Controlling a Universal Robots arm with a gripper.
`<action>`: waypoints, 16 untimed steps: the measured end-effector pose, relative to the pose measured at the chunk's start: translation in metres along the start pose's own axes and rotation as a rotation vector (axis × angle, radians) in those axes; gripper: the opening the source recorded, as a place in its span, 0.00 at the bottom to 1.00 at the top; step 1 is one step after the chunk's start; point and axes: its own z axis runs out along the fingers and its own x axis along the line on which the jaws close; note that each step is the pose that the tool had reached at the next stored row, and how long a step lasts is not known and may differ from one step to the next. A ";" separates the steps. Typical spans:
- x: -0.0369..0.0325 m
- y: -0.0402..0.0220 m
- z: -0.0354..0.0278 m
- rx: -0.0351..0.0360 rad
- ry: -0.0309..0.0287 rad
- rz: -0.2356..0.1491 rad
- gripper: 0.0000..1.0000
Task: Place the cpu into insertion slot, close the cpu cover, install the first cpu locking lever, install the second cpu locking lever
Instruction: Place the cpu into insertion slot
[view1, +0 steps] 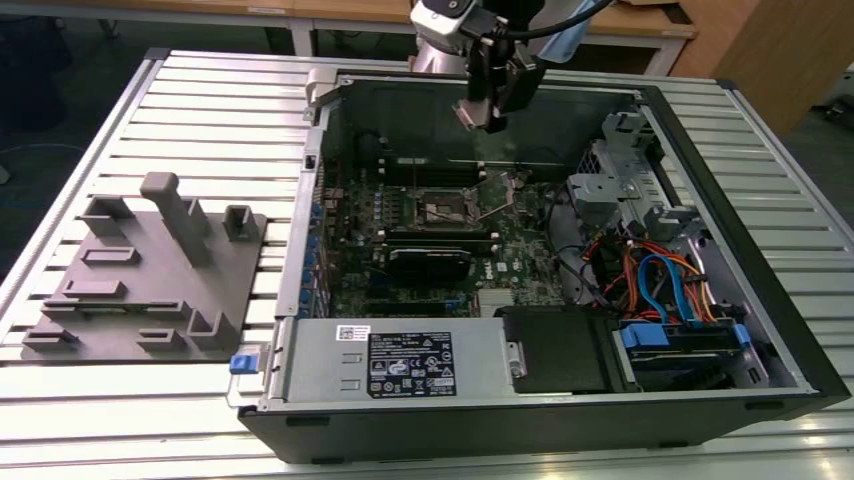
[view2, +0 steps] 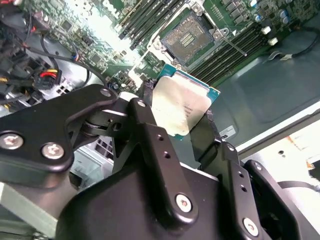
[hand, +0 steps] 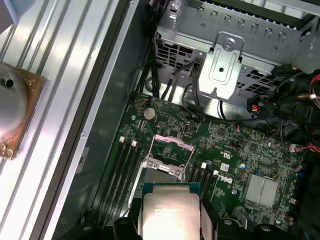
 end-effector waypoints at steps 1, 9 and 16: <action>0.0000 0.0000 0.0006 -0.0001 -0.0017 0.016 0.54; 0.0000 -0.0006 0.0062 0.0039 -0.0096 0.108 0.54; -0.0001 -0.0006 0.0067 0.0047 -0.0097 0.111 0.54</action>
